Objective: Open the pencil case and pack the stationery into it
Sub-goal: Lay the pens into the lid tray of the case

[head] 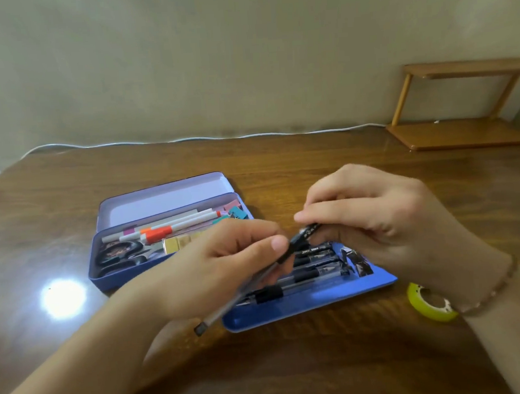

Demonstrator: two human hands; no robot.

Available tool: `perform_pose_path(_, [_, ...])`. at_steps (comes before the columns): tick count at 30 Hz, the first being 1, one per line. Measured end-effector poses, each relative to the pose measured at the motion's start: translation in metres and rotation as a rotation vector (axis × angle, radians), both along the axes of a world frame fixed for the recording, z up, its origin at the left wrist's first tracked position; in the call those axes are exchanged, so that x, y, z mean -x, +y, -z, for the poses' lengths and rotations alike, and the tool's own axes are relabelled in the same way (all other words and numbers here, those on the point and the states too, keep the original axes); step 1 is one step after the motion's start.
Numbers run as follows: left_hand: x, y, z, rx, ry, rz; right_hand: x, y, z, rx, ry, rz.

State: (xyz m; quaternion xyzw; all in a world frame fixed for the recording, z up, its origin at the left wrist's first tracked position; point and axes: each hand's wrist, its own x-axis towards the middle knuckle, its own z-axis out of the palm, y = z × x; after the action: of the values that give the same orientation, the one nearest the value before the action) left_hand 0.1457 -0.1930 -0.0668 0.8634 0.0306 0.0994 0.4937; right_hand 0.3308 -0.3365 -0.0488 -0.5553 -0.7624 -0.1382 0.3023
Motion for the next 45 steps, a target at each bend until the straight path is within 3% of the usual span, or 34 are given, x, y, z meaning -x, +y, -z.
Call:
perform_pose_path(4, [0.003, 0.013, 0.0, 0.013, -0.054, -0.105, -0.014, -0.011, -0.005, 0.244, 0.257, 0.077])
perform_pose_path(7, [0.005, 0.019, 0.002, -0.053, -0.074, -0.194, -0.021, -0.013, -0.003, 0.402, 0.341, 0.127])
perform_pose_path(11, [0.005, 0.013, 0.002, -0.239, 0.057, -0.142, -0.02, -0.015, -0.007, 0.521, 0.326, 0.163])
perform_pose_path(19, [0.003, 0.005, 0.003, -0.38, 0.149, -0.114, -0.015, -0.014, -0.007, 0.777, 0.224, 0.257])
perform_pose_path(32, [0.005, 0.004, 0.003, -0.405, 0.108, -0.075, -0.012, -0.007, 0.003, 0.774, 0.128, 0.253])
perform_pose_path(37, [0.004, 0.007, 0.005, -0.484, 0.052, -0.059, -0.008, -0.003, 0.007, 0.749, 0.072, 0.258])
perform_pose_path(41, [0.002, 0.009, 0.011, -0.661, 0.032, -0.058, -0.003, 0.0, 0.007, 0.742, 0.051, 0.271])
perform_pose_path(45, [0.002, 0.01, 0.015, -0.72, 0.046, -0.05, -0.019, -0.006, 0.002, 0.661, 0.133, 0.349])
